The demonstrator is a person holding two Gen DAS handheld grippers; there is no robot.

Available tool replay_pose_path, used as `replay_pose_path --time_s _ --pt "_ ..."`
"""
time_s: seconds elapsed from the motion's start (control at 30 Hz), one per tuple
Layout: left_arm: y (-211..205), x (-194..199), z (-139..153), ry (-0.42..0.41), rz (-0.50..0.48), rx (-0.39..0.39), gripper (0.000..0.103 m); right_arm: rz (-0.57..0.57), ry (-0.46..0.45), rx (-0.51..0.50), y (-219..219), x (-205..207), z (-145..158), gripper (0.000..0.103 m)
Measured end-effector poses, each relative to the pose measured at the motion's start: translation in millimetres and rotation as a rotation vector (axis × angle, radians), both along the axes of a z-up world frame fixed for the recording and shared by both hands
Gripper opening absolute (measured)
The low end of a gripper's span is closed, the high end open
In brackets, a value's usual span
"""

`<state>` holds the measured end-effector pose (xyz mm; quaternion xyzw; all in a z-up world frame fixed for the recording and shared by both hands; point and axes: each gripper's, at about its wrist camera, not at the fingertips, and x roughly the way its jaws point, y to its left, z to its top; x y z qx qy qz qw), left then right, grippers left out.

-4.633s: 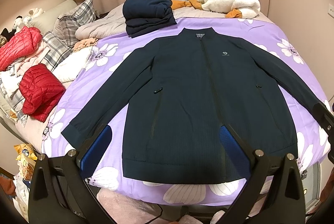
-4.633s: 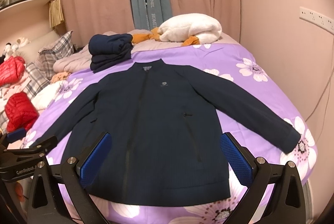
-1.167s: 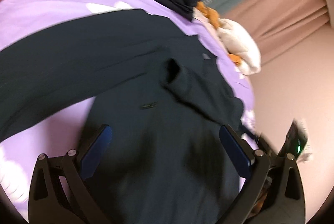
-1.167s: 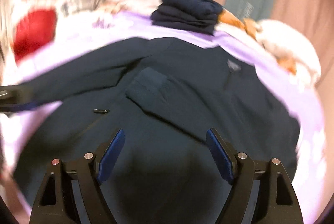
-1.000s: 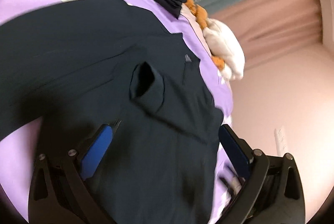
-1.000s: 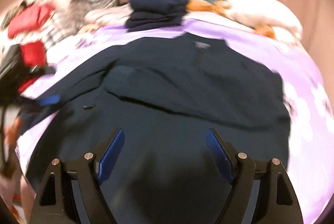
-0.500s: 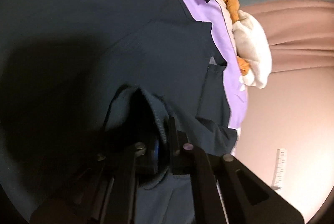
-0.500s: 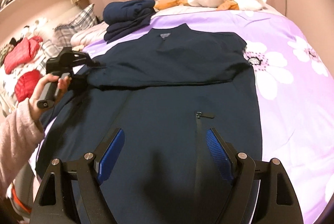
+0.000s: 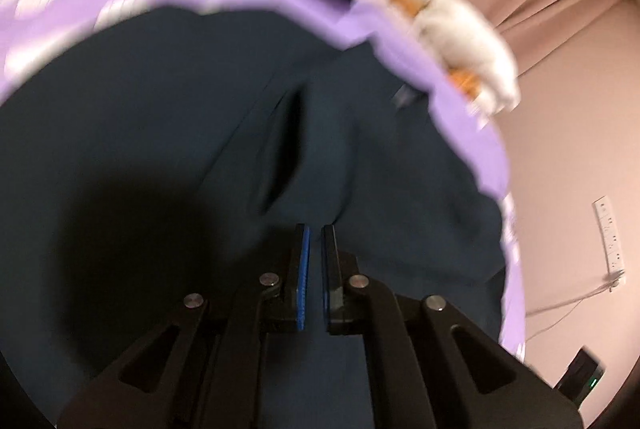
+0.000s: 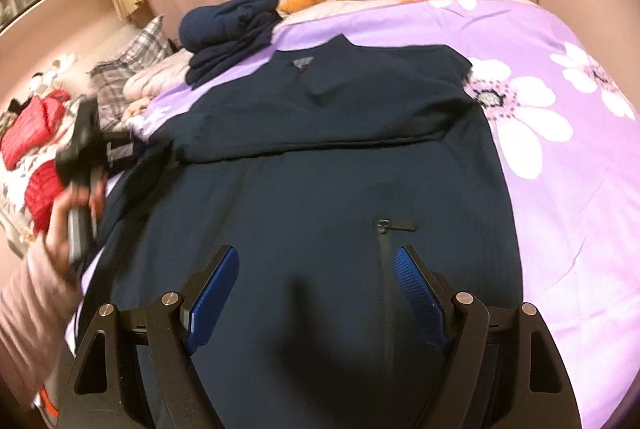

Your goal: Fold large clothes

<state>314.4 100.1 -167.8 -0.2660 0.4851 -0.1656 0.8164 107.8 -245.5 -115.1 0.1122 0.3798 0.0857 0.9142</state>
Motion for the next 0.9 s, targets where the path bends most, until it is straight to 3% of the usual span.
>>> replay_pose_path --time_s 0.1,0.23,0.3,0.33,0.37,0.4,0.5,0.6,0.7,0.73,0.9 --pt "4 -7 -13 0.04 -0.02 -0.005 0.003 -0.03 0.012 0.027 -10 10 2 0.08" --pt "11 -7 4 0.011 0.003 -0.056 0.006 -0.107 0.017 0.089 -38 34 8 0.081" --pt "11 -1 16 -0.018 0.02 -0.068 0.019 -0.136 0.019 0.124 -49 49 8 0.081" --pt "12 4 23 -0.041 0.036 -0.064 0.032 -0.163 0.025 0.136 -57 59 6 0.082" --pt "4 11 30 -0.058 0.052 -0.054 0.038 -0.19 0.036 0.144 -64 70 5 0.082" --pt "4 17 34 -0.075 0.071 -0.048 0.039 -0.206 0.039 0.152 -68 78 3 0.082" --pt "4 39 34 -0.079 0.119 -0.053 0.039 -0.266 0.035 0.178 -84 106 1 0.082" --pt "-2 59 19 -0.025 0.106 -0.1 0.038 -0.298 0.034 0.193 -95 131 -1 0.082" --pt "-10 72 8 0.02 0.078 -0.087 0.005 -0.344 0.052 0.184 -103 152 -5 0.082" --pt "-12 73 3 0.032 0.063 -0.081 0.002 -0.359 0.053 0.179 -106 158 -6 0.082" --pt "-12 55 -4 0.033 -0.019 -0.004 0.004 -0.406 0.059 0.182 -114 177 -9 0.082"
